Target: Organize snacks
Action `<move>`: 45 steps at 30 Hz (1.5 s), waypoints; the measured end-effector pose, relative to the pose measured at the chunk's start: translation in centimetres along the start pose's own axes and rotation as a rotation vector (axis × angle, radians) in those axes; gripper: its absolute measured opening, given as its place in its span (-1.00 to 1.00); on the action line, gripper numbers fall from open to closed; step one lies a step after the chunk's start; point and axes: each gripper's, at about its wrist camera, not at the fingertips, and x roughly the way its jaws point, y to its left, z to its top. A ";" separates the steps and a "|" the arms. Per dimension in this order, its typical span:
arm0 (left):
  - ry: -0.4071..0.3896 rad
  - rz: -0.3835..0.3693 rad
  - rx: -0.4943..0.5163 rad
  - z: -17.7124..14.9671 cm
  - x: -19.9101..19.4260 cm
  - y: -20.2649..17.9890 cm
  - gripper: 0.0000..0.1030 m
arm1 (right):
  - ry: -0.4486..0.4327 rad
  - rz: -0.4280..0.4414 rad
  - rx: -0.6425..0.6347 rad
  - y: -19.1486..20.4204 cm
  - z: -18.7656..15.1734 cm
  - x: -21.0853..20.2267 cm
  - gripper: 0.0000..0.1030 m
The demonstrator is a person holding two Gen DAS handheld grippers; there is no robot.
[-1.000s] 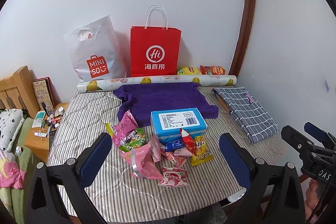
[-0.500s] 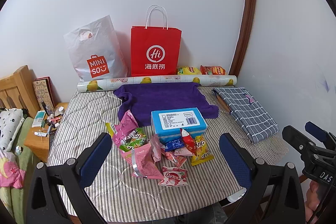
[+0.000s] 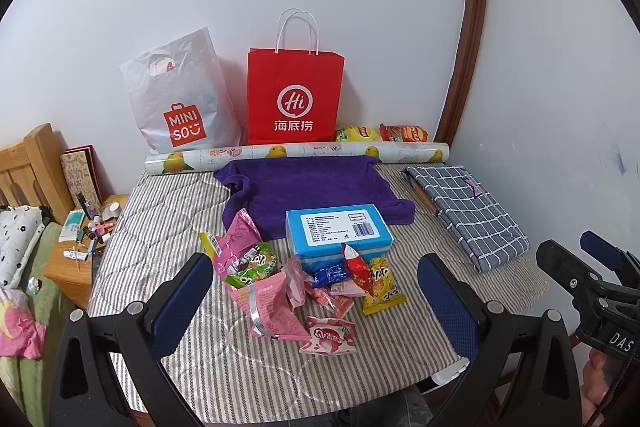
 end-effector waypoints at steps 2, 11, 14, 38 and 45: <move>0.003 -0.004 0.000 -0.1 0.1 0.0 0.99 | -0.003 0.001 -0.002 0.0 -0.1 0.0 0.99; 0.044 -0.006 -0.001 -0.8 2.1 0.6 0.99 | 0.018 0.037 -0.011 0.5 -0.7 1.5 0.99; 0.070 -0.001 -0.013 -1.2 3.2 1.2 0.99 | 0.044 0.038 -0.017 0.7 -1.1 2.8 0.99; 0.267 0.074 -0.149 -5.7 12.4 10.6 0.86 | 0.284 0.140 -0.024 2.7 -7.0 18.0 0.44; 0.277 0.081 -0.165 -6.4 13.2 12.3 0.85 | 0.302 0.123 -0.003 2.5 -7.8 21.2 0.28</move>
